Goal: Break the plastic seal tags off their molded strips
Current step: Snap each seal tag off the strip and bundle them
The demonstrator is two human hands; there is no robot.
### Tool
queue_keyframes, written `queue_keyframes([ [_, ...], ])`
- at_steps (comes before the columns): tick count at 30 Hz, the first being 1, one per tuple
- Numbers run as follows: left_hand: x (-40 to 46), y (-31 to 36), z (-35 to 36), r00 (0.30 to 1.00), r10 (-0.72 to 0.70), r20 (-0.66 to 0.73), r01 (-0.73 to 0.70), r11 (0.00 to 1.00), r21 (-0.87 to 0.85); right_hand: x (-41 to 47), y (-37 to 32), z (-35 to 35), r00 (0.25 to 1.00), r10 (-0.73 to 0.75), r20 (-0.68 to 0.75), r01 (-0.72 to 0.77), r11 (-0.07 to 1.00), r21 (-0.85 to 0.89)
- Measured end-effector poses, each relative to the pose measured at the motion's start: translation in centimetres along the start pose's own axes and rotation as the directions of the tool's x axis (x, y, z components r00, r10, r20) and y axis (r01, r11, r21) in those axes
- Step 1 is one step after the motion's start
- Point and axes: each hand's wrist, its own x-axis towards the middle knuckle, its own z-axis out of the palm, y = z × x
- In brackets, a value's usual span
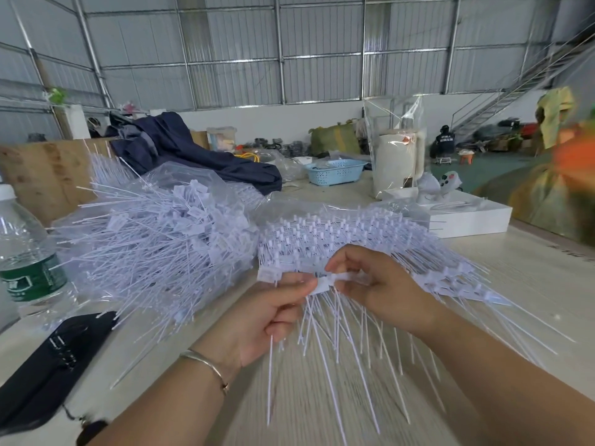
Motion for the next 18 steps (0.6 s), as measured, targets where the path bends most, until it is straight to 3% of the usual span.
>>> queue_keyframes([
  [8, 0.3, -0.4, 0.5, 0.982, 0.127, -0.139, -0.117, 0.990, 0.079, -0.1, 0.5, -0.8, 0.999, 0.030, -0.009, -0.030, 0.999, 0.014],
  [14, 0.0, 0.0, 0.5, 0.995, 0.076, -0.060, -0.081, 0.993, -0.085, -0.1, 0.3, -1.0, 0.996, 0.088, 0.029, -0.091, 0.982, 0.167],
  [18, -0.2, 0.0, 0.8, 0.998, 0.064, -0.027, -0.066, 0.994, -0.085, 0.0, 0.1, -0.5, 0.995, 0.087, 0.038, -0.093, 0.974, 0.205],
])
